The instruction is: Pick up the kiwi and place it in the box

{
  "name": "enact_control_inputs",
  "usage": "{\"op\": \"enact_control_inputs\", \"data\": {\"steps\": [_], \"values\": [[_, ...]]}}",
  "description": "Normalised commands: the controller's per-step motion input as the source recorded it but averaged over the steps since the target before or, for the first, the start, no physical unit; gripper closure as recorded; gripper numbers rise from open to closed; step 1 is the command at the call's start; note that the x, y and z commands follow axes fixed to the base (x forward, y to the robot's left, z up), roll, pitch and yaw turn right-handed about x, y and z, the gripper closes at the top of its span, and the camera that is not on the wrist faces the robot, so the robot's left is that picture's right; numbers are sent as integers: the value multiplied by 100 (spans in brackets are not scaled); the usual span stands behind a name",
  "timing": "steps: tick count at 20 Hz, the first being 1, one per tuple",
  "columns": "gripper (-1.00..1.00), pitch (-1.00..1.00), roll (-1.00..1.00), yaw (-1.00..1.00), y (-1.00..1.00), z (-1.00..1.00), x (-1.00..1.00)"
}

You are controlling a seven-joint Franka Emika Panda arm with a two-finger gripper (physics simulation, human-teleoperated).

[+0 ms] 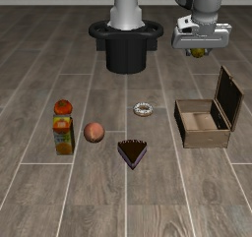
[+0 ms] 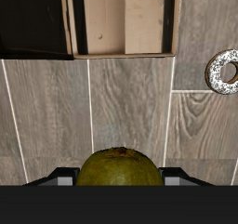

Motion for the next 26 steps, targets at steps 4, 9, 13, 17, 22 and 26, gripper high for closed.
{"op": "enact_control_inputs", "data": {"steps": [4, 9, 13, 17, 22, 26], "values": [[100, 0, 0, 0, 0, 0, 100], [100, 0, 0, 0, 0, 0, 100], [100, 0, 0, 0, 0, 0, 100], [-100, 0, 0, 0, 0, 0, 75], [-100, 0, 0, 0, 0, 0, 0], [-100, 0, 0, 0, 0, 0, 0]]}}
